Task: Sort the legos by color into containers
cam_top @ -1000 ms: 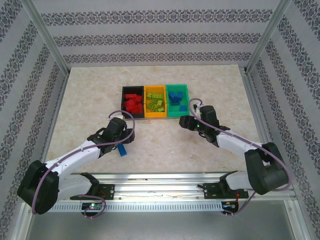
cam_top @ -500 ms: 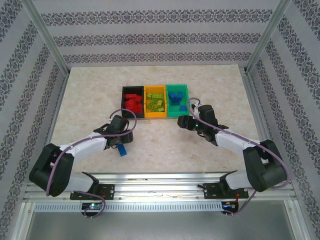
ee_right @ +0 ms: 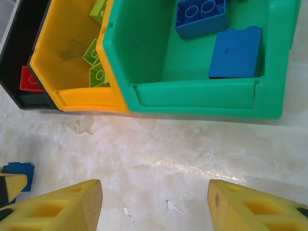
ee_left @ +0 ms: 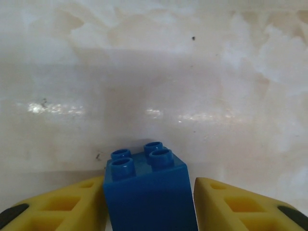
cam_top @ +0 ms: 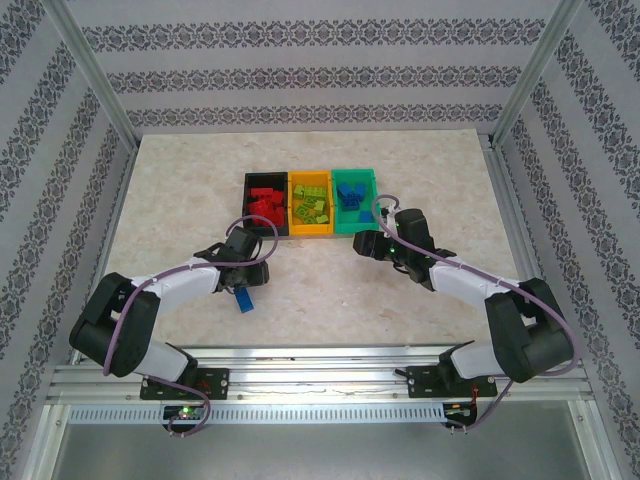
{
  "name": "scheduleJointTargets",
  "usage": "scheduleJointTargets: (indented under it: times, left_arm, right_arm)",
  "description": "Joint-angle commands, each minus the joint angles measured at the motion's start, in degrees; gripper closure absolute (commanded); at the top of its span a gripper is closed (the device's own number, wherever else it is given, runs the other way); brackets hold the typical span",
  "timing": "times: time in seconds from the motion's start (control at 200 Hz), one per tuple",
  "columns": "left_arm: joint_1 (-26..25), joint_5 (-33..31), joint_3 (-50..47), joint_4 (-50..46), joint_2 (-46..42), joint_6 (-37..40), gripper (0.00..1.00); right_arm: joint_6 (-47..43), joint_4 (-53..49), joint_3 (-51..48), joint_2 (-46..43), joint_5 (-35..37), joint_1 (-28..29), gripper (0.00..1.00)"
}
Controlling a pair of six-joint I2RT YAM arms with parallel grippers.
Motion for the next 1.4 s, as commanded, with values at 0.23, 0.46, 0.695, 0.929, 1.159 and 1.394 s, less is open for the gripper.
scheduleJointTargets:
  times: [0.23,0.46,0.695,0.929,1.159,1.394]
  left_arm:
    - [0.5,4.3,-0.8,6.9,1.9,-1.4,0.62]
    - [0.4,5.1,-0.8,8.3,1.4,-1.2,0.71]
    - [-0.9,4.9,-0.3,9.5,-1.7,-1.0,0.73]
    - [-3.7,4.2,-0.1,12.0,-5.3,-1.8,0.73]
    - [-6.5,4.5,2.0,13.9,-5.9,-2.7,0.73]
    - [-9.9,4.5,4.2,17.8,-4.7,-4.4,0.73]
  right_arm:
    - [0.5,1.9,0.5,-0.3,-0.6,0.4,0.4]
    - [0.4,1.9,0.6,0.0,-0.5,0.4,0.4]
    - [0.8,2.6,0.6,0.3,-0.8,0.4,0.4]
    - [1.2,3.4,-0.6,-0.9,-0.3,0.1,0.4]
    - [1.8,4.1,-1.2,-1.7,-0.4,-0.5,0.4]
    - [2.2,4.7,-2.1,-2.5,-0.4,-1.3,0.4]
